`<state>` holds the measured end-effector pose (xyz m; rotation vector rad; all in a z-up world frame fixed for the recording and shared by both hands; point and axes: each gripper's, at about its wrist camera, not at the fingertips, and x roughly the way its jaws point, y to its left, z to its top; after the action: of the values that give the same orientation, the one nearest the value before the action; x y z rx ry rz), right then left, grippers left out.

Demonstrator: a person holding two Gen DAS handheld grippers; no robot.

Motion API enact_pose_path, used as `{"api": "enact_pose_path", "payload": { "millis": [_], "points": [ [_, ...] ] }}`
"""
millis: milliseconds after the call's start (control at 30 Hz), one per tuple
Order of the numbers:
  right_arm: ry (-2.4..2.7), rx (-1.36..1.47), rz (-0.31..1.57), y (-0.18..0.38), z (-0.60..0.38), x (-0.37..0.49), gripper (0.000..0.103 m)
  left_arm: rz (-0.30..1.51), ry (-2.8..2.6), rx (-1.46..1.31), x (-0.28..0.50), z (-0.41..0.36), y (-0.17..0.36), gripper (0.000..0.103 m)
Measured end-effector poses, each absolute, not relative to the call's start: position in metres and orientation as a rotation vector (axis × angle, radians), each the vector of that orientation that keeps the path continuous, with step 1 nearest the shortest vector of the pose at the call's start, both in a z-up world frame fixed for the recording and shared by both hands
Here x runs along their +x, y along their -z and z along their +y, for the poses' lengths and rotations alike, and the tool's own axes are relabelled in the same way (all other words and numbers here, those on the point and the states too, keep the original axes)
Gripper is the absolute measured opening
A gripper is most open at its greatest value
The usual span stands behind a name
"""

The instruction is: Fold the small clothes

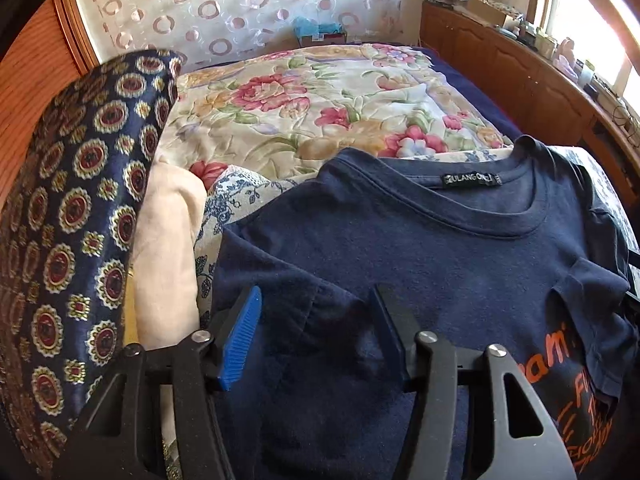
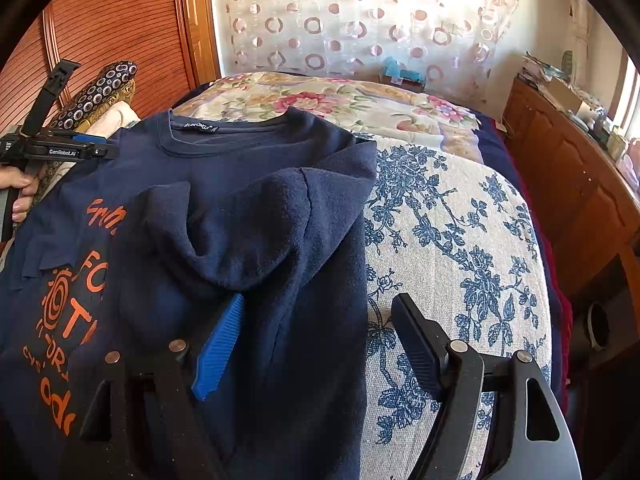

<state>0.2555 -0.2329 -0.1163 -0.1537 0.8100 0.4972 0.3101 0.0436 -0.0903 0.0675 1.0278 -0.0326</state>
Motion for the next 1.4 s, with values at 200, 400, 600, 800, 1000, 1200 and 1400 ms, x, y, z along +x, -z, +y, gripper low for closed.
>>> {"api": "enact_pose_path", "payload": {
  "millis": [200, 400, 600, 800, 1000, 1200, 1400],
  "points": [
    [-0.499, -0.152, 0.813, 0.117, -0.231, 0.257, 0.079, 0.988, 0.062, 0.016, 0.307, 0.050, 0.090, 0.040],
    [-0.503, -0.151, 0.814, 0.118, -0.229, 0.257, 0.081, 0.972, 0.065, 0.034, 0.297, 0.053, 0.082, 0.008],
    [-0.502, -0.151, 0.814, 0.119, -0.228, 0.257, 0.082, 0.812, 0.021, 0.050, 0.277, 0.061, 0.029, 0.007],
    [-0.502, -0.150, 0.814, 0.119, -0.228, 0.257, 0.082, 0.758, -0.030, 0.078, 0.277, 0.078, 0.010, 0.007],
    [-0.502, -0.150, 0.814, 0.119, -0.227, 0.257, 0.082, 0.763, -0.022, 0.057, 0.274, 0.079, 0.018, 0.007],
    [-0.498, -0.125, 0.798, 0.115, -0.234, 0.257, 0.082, 0.737, 0.008, 0.038, 0.270, 0.070, 0.017, 0.007],
    [-0.487, -0.135, 0.713, 0.091, -0.245, 0.262, 0.082, 0.715, 0.040, 0.028, 0.263, 0.066, 0.010, 0.007]
  ]
}}
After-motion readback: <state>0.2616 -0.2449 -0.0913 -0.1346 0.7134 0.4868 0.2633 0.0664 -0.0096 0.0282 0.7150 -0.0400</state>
